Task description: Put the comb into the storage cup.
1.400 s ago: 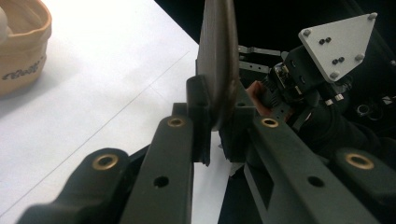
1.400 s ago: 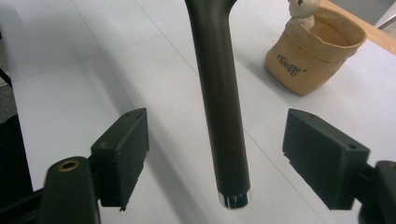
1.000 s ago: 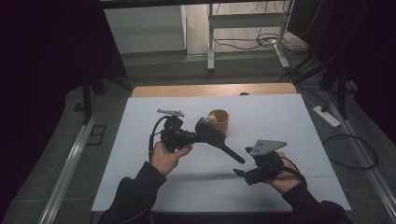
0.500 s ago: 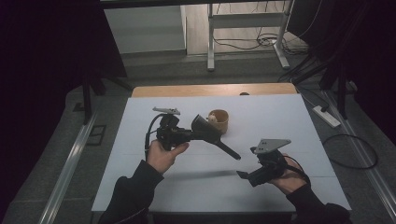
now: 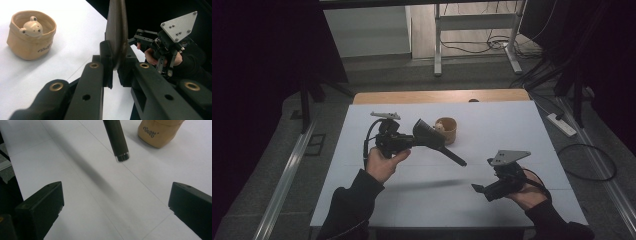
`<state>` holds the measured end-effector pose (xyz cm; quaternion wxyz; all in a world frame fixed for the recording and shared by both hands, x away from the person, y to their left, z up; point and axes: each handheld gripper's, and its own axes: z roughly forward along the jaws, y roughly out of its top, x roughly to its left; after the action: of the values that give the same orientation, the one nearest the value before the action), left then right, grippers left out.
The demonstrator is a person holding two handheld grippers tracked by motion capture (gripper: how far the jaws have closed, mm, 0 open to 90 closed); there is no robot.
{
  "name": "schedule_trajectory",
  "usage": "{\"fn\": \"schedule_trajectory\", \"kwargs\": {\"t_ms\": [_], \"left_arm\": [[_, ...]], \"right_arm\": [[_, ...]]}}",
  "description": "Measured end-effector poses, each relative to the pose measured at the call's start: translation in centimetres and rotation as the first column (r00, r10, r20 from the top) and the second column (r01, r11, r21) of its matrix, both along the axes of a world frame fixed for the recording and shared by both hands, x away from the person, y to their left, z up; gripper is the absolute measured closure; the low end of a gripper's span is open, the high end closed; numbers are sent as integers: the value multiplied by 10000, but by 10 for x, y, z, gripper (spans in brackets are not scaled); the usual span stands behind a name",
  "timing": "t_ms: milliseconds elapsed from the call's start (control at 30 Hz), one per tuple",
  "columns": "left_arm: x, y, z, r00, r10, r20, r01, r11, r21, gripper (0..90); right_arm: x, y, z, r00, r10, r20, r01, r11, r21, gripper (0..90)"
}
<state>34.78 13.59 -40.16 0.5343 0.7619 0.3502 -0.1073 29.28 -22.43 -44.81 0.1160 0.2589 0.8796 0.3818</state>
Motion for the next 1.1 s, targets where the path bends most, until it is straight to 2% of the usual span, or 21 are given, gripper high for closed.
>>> {"fn": "schedule_trajectory", "kwargs": {"t_ms": [267, 467, 767, 1100], "left_arm": [[4, 6, 1, 9999, 138, -50, -139, 9999, -53, 825], [7, 9, 2, 9996, 265, -94, -266, 9996, -113, 825], [12, 16, 6, 9989, 469, -73, -470, 9988, -142, 825], [17, 22, 12, 9978, 668, -29, -668, 9977, -127, 825]], "right_arm": [[-3, -8, -1, 9999, -169, -18, 168, 9997, -170, 0], [-5, -16, -2, 9993, -333, -139, 331, 9993, -162, 0], [-10, -27, -3, 9982, -587, -82, 587, 9983, -69, 0], [-15, -41, -2, 9933, -1148, -92, 1148, 9934, -14, 0]]}}
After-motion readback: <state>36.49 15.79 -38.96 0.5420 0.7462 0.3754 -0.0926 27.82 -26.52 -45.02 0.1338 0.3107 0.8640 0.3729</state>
